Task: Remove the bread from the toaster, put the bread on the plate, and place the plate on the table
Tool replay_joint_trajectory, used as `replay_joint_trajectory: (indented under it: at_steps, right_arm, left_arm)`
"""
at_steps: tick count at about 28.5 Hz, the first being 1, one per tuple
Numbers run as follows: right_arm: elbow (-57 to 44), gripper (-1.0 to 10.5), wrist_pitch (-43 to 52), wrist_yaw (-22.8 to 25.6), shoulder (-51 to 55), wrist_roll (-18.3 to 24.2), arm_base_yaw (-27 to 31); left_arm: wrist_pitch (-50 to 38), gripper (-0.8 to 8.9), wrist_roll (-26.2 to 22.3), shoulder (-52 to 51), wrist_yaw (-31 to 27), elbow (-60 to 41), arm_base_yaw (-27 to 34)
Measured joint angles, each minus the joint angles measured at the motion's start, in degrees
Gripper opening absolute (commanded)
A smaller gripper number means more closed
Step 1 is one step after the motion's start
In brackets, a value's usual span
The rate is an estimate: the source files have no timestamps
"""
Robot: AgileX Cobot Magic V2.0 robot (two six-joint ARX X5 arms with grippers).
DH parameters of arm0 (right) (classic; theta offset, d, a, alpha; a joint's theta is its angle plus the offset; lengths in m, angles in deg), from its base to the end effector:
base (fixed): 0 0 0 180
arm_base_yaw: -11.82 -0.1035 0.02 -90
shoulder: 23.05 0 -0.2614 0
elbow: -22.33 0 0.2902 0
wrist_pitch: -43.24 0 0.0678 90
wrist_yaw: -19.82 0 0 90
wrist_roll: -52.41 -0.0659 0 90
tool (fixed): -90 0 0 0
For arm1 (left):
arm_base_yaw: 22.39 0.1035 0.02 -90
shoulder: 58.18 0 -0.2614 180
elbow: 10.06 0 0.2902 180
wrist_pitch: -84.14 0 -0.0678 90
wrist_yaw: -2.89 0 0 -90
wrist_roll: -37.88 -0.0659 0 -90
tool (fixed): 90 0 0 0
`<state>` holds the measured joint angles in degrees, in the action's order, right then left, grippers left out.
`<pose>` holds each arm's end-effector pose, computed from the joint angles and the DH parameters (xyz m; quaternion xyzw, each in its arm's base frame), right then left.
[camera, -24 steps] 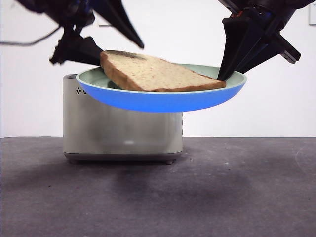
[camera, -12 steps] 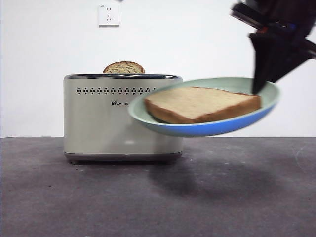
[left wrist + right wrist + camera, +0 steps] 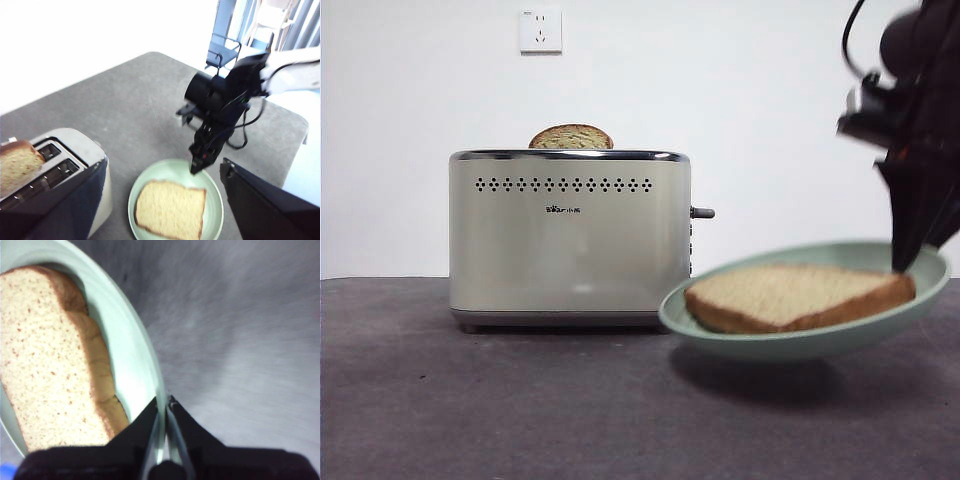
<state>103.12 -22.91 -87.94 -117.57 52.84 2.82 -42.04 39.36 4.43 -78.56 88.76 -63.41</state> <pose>0.3381 0.0739 0.1667 0.0462 0.6394 0.1798 0.7461 0.1902 -0.1784 0.4668 0.0312 0.1523 -0.4123 0.8977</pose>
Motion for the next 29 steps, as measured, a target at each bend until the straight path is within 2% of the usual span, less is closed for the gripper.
replay_joint_trajectory:
  at_steps: [3, 13, 14, 18, 20, 29]
  right_arm:
    - [0.0, -0.2, 2.1, -4.5, -3.6, 0.8, -0.5]
    - [0.0, -0.1, 4.5, -6.8, -12.5, 1.6, -1.7]
    - [0.0, 0.2, 4.5, -6.9, -12.7, 1.7, -1.7]
    - [0.0, 2.7, 4.8, -6.2, -12.7, 1.7, -1.9]
    - [0.0, 3.4, 4.9, -6.1, -12.7, 1.5, -1.9]
    - [0.0, 3.5, 5.0, -6.0, -7.3, 0.4, -0.7]
  left_arm:
    - [0.0, 3.82, 0.0, -0.7, -0.9, 0.0, 0.0]
    - [0.0, 3.82, -1.0, -0.7, -0.9, 0.0, 0.0]
    - [0.0, 3.82, -1.0, -0.7, -0.9, 0.0, 0.0]
    - [0.0, 3.82, -1.0, -0.7, -0.9, 0.0, 0.0]
    - [0.0, 3.82, -1.0, -0.7, -0.9, 0.0, 0.0]
    - [0.0, 3.82, -2.2, -0.7, -0.9, 0.0, 0.0]
